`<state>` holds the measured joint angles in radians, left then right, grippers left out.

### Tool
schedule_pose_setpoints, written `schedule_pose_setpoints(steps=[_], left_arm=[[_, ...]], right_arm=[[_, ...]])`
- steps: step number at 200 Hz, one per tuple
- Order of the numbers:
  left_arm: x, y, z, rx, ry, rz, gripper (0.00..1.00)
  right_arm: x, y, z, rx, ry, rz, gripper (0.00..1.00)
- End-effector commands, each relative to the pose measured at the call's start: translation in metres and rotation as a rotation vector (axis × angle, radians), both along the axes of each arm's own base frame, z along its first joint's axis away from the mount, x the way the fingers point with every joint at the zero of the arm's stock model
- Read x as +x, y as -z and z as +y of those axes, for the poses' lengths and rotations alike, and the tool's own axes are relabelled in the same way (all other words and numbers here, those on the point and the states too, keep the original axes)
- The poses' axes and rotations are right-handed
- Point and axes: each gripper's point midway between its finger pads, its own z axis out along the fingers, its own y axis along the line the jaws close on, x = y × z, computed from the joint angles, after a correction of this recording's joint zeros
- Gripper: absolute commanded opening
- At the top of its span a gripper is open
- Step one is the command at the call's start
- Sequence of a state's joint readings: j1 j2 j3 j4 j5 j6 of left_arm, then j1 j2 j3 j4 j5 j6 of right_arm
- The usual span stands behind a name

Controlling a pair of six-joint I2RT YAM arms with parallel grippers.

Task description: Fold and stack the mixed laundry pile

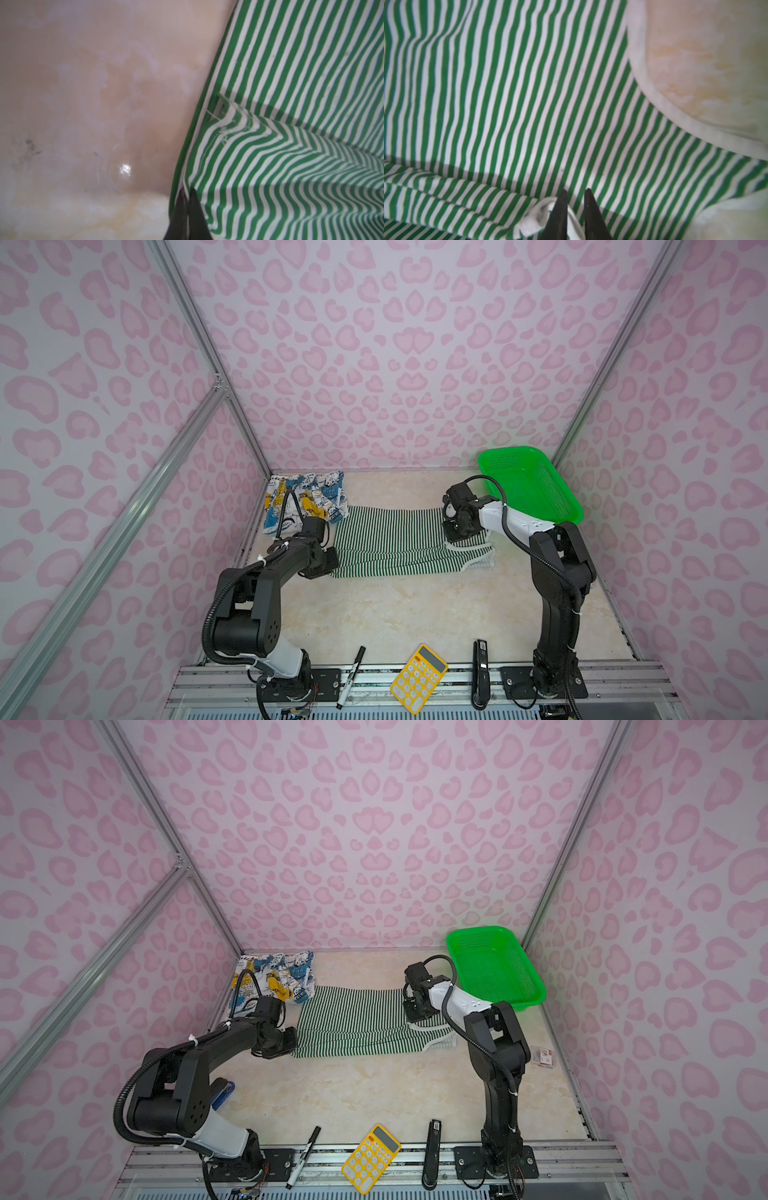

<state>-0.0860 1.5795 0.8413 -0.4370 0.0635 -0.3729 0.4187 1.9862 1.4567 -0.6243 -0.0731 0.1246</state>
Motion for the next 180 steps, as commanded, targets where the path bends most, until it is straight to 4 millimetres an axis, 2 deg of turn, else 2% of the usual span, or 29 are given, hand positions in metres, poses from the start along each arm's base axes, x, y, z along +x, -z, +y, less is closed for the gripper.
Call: schedule_pose_setpoints(steps=[1,19,40,54,85,100,125,147,164,180], left_arm=[[0.003,-0.005,-0.001,-0.005,0.001,-0.026,0.03],[0.004,-0.005,-0.001,-0.008,0.001,-0.028,0.03],[0.005,-0.006,-0.002,-0.012,0.002,-0.03,0.03],[0.006,-0.007,-0.002,-0.011,0.002,-0.033,0.03],[0.005,-0.008,-0.002,-0.014,0.001,-0.035,0.03],[0.003,-0.008,-0.002,-0.013,0.001,-0.033,0.03],[0.002,-0.007,-0.001,-0.012,0.001,-0.031,0.03],[0.002,-0.008,-0.002,-0.012,0.001,-0.031,0.03],[0.001,-0.007,-0.001,-0.011,0.001,-0.028,0.03],[0.0,-0.007,0.0,-0.006,-0.002,-0.029,0.03]], right_arm=[[-0.002,-0.012,-0.01,-0.035,0.042,-0.03,0.28],[-0.015,-0.026,-0.012,-0.009,0.027,-0.044,0.32],[-0.039,-0.033,0.011,0.107,-0.093,-0.001,0.3],[-0.052,-0.029,0.023,0.133,-0.136,0.039,0.27],[-0.071,-0.002,0.045,0.155,-0.193,0.13,0.2],[-0.069,0.009,0.053,0.166,-0.186,0.143,0.18],[-0.044,0.021,0.058,0.169,-0.116,0.103,0.16],[-0.018,0.029,0.044,0.102,0.0,0.067,0.22],[-0.011,0.021,0.03,0.041,0.051,0.044,0.3],[-0.015,0.005,0.017,0.014,0.077,0.008,0.36]])
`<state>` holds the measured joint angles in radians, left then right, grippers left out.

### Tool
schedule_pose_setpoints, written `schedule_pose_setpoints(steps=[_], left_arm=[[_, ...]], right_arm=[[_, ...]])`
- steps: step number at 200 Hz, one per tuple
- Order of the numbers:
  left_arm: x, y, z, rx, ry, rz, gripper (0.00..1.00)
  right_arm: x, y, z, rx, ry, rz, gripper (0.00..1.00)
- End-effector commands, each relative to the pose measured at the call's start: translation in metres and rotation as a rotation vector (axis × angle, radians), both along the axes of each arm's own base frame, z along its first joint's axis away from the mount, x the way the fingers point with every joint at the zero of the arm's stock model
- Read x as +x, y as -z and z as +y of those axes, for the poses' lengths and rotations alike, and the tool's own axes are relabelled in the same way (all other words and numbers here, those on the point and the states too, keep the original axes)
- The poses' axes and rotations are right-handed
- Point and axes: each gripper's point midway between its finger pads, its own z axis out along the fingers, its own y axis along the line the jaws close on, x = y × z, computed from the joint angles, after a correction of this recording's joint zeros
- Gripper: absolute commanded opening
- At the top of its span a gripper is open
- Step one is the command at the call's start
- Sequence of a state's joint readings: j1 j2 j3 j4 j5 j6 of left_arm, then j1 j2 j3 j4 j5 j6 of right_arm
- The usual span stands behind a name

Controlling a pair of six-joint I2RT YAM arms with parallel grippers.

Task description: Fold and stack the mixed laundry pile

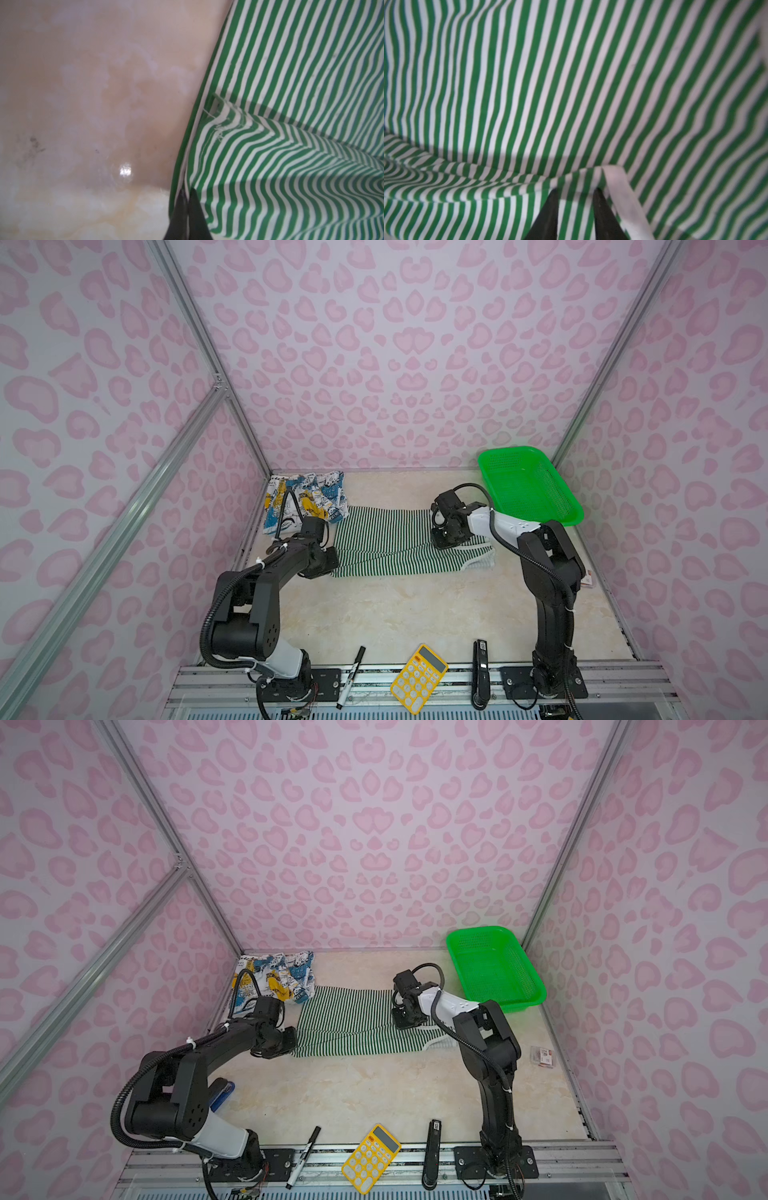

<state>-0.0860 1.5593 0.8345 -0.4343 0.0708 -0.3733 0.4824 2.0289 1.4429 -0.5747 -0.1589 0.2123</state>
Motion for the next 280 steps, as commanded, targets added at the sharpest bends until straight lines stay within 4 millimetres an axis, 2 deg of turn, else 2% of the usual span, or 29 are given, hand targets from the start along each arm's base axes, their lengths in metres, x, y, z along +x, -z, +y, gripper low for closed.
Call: schedule_pose_setpoints(steps=[1,18,37,60,77,109,164,186,210,239,280], left_arm=[[0.0,-0.002,0.001,0.001,-0.003,-0.013,0.03],[0.001,-0.002,0.001,-0.001,-0.004,-0.013,0.03],[0.003,-0.003,-0.001,-0.006,-0.003,-0.016,0.03],[0.005,-0.004,-0.001,-0.009,-0.001,-0.022,0.03],[0.006,-0.005,-0.002,-0.013,-0.002,-0.024,0.03],[0.005,-0.004,-0.002,-0.014,0.0,-0.02,0.03],[0.006,-0.003,-0.003,-0.014,0.003,-0.016,0.03],[0.006,-0.002,-0.003,-0.014,0.004,-0.013,0.03],[0.007,-0.004,-0.002,-0.013,0.003,-0.016,0.03],[0.008,-0.004,-0.003,-0.017,0.001,-0.018,0.03],[0.008,-0.002,-0.005,-0.03,0.002,-0.015,0.03]], right_arm=[[0.0,-0.015,-0.025,-0.085,0.088,-0.046,0.37],[-0.013,-0.03,-0.047,-0.081,0.136,-0.056,0.41],[-0.033,-0.034,-0.078,-0.046,0.209,-0.027,0.47],[-0.052,-0.026,-0.109,-0.004,0.287,0.023,0.49],[-0.06,-0.017,-0.123,0.021,0.326,0.057,0.49],[-0.056,-0.007,-0.125,0.108,0.372,0.075,0.46],[-0.043,0.013,-0.133,0.144,0.45,0.078,0.46],[-0.043,0.017,-0.137,0.151,0.465,0.077,0.34],[-0.044,0.006,-0.145,0.124,0.469,0.051,0.15],[-0.051,-0.016,-0.152,0.094,0.464,0.015,0.01],[-0.074,-0.04,-0.16,0.062,0.46,0.003,0.0]])
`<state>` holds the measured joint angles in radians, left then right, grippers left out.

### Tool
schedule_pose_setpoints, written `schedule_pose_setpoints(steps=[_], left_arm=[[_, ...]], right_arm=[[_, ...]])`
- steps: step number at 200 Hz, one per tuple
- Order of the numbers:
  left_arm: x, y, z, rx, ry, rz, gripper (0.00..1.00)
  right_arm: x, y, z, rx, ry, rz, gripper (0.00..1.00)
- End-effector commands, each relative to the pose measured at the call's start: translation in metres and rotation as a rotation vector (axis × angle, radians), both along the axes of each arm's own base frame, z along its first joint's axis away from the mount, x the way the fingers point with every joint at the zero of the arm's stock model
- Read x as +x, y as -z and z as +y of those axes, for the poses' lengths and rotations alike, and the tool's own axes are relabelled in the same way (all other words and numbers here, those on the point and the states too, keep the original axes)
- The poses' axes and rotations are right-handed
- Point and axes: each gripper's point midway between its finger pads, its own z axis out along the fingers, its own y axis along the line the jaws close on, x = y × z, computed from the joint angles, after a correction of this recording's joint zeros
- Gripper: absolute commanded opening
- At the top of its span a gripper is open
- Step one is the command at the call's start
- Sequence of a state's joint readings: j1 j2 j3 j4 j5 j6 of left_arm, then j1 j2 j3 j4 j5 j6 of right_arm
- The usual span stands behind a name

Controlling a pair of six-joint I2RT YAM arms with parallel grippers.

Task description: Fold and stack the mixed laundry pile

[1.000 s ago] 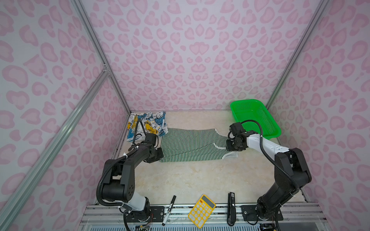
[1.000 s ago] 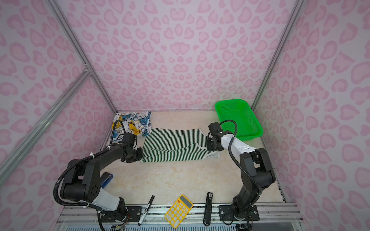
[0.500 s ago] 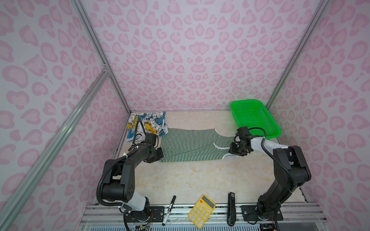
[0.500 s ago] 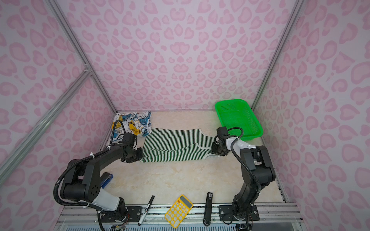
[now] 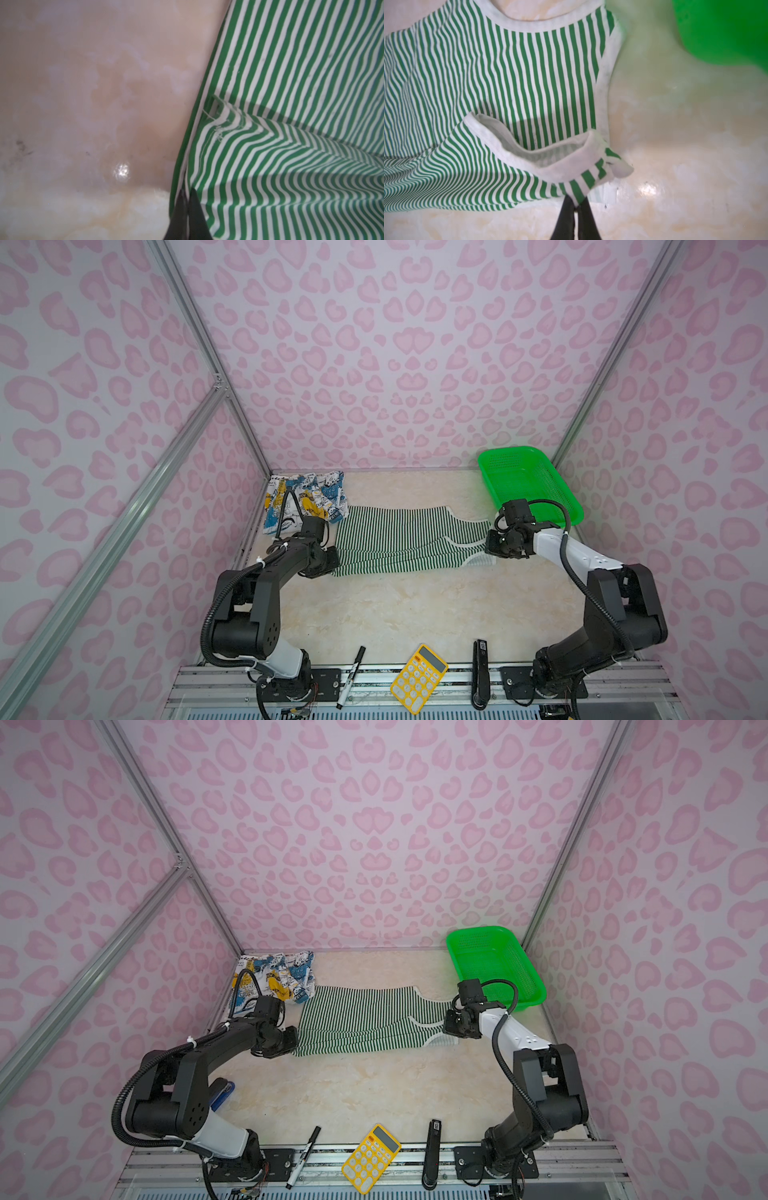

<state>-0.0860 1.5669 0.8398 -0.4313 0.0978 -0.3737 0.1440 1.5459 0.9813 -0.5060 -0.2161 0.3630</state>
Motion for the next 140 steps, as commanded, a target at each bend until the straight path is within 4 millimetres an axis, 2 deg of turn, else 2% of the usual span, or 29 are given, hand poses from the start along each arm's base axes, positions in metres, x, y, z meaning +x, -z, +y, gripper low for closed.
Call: schedule_pose_setpoints(steps=[1,27,61,109,127,140], left_arm=[[0.007,-0.003,-0.001,-0.006,-0.006,-0.018,0.03],[0.007,-0.002,-0.001,-0.009,-0.006,-0.018,0.03],[0.006,0.0,-0.002,-0.015,-0.006,-0.014,0.03],[0.006,0.003,-0.004,-0.024,-0.002,-0.002,0.03],[0.007,0.002,-0.005,-0.025,0.002,-0.003,0.03],[0.008,0.0,-0.004,-0.022,0.005,-0.004,0.03]], right_arm=[[-0.024,0.001,-0.011,-0.055,0.003,0.057,0.0],[-0.051,0.001,-0.013,-0.059,0.018,0.085,0.0],[-0.084,0.012,-0.015,-0.058,0.072,0.105,0.0],[-0.101,0.046,-0.015,-0.024,0.154,0.156,0.0],[-0.103,0.051,-0.017,-0.036,0.159,0.173,0.16],[-0.104,0.047,-0.018,-0.042,0.157,0.173,0.22]])
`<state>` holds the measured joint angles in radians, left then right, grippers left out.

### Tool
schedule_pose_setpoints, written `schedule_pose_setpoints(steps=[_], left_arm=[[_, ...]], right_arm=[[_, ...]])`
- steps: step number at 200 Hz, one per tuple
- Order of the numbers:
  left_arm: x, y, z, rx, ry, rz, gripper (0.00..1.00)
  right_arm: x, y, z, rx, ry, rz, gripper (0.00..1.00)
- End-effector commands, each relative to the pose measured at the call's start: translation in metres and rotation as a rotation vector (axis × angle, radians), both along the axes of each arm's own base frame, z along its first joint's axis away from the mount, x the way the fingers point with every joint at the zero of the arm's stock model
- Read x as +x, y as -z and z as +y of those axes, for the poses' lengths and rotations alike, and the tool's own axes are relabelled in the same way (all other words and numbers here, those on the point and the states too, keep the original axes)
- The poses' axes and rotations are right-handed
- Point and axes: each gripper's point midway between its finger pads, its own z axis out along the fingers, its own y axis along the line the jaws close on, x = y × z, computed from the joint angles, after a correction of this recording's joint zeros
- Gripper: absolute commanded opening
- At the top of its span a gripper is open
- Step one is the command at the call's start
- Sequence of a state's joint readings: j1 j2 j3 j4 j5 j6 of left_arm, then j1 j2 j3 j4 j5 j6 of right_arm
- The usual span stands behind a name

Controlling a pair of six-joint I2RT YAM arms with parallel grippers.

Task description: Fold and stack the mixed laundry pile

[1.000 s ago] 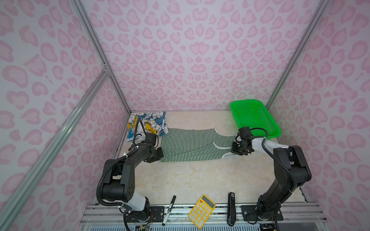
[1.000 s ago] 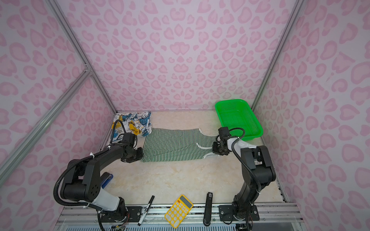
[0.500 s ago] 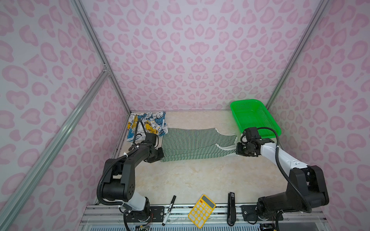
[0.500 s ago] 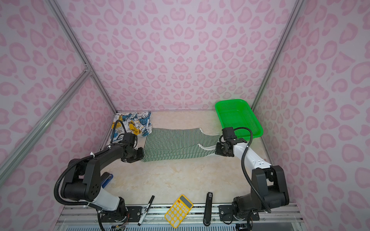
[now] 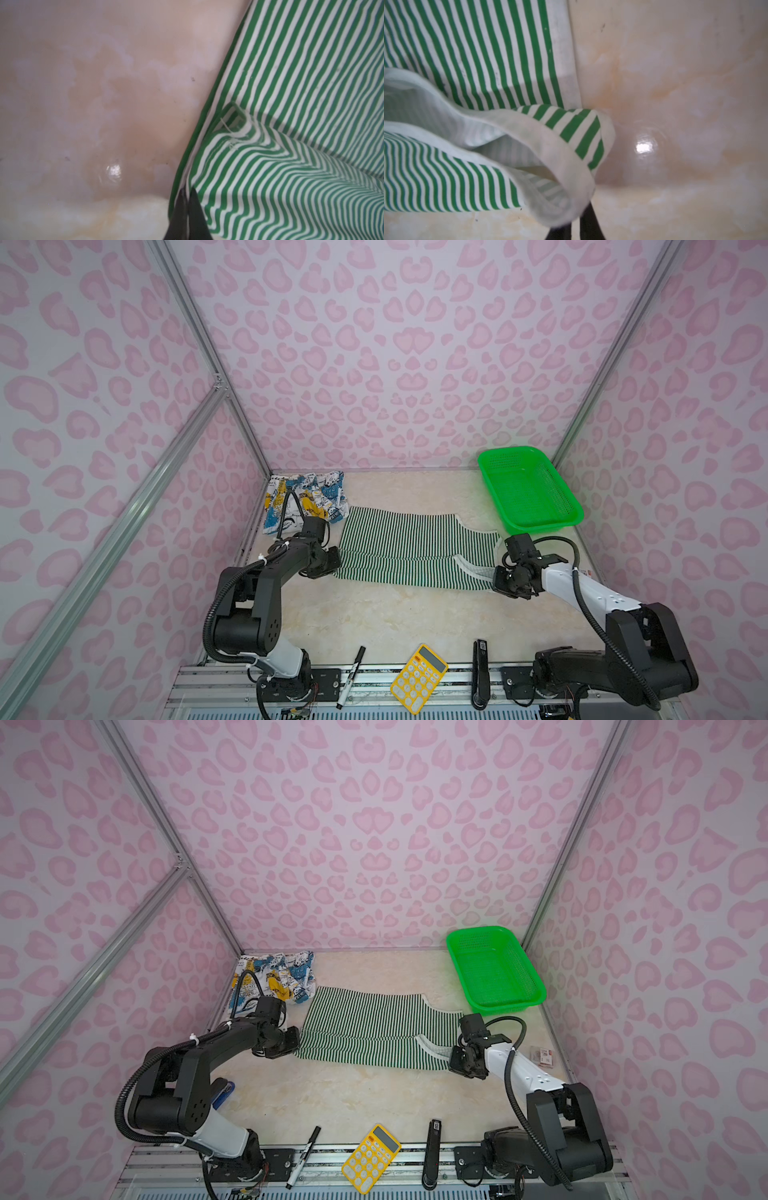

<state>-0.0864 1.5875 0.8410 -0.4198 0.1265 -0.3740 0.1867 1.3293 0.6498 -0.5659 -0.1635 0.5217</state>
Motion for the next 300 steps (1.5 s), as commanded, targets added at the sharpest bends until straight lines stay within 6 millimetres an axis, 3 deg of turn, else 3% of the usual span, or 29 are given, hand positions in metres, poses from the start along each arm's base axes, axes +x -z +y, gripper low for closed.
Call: schedule_pose_setpoints(steps=[1,20,46,56,74,111,146,189,201,220,238,271,300], left_arm=[[0.007,-0.004,0.001,0.004,-0.004,-0.014,0.03],[0.007,-0.005,0.001,0.007,-0.003,-0.012,0.03],[0.007,-0.005,0.0,0.003,0.002,-0.01,0.03],[0.008,-0.004,0.0,0.001,0.002,-0.009,0.03],[0.009,-0.006,-0.002,-0.005,0.005,-0.012,0.03],[0.01,-0.01,-0.002,-0.006,0.009,-0.021,0.03],[0.011,-0.009,-0.003,-0.012,0.016,-0.018,0.03],[0.011,-0.009,-0.004,-0.012,0.02,-0.017,0.03],[0.011,-0.009,-0.004,-0.012,0.02,-0.017,0.03],[0.012,-0.01,-0.003,-0.009,0.016,-0.016,0.03],[0.012,-0.012,-0.002,-0.004,0.011,-0.019,0.03],[0.013,-0.02,-0.001,-0.003,0.001,-0.034,0.03],[0.009,-0.019,-0.002,-0.017,-0.004,-0.031,0.03]], right_arm=[[0.003,-0.003,-0.004,-0.019,0.03,-0.015,0.22],[0.005,-0.023,-0.01,-0.055,0.027,-0.059,0.29],[0.025,-0.063,-0.015,-0.111,-0.004,-0.159,0.42],[0.034,-0.068,-0.016,-0.134,-0.024,-0.177,0.45],[0.044,-0.064,-0.018,-0.15,-0.038,-0.155,0.48],[0.04,-0.037,-0.011,-0.121,-0.071,-0.058,0.47],[0.039,-0.033,-0.006,-0.091,-0.1,-0.098,0.43],[0.038,-0.02,-0.006,-0.102,-0.169,-0.091,0.49],[0.039,-0.014,-0.009,-0.111,-0.152,-0.078,0.44],[0.039,-0.01,-0.02,-0.13,-0.094,-0.044,0.14],[0.035,-0.02,-0.023,-0.134,-0.061,-0.057,0.02],[0.02,-0.04,-0.025,-0.115,-0.019,-0.069,0.0],[-0.005,-0.021,-0.024,-0.09,0.025,0.001,0.0]])
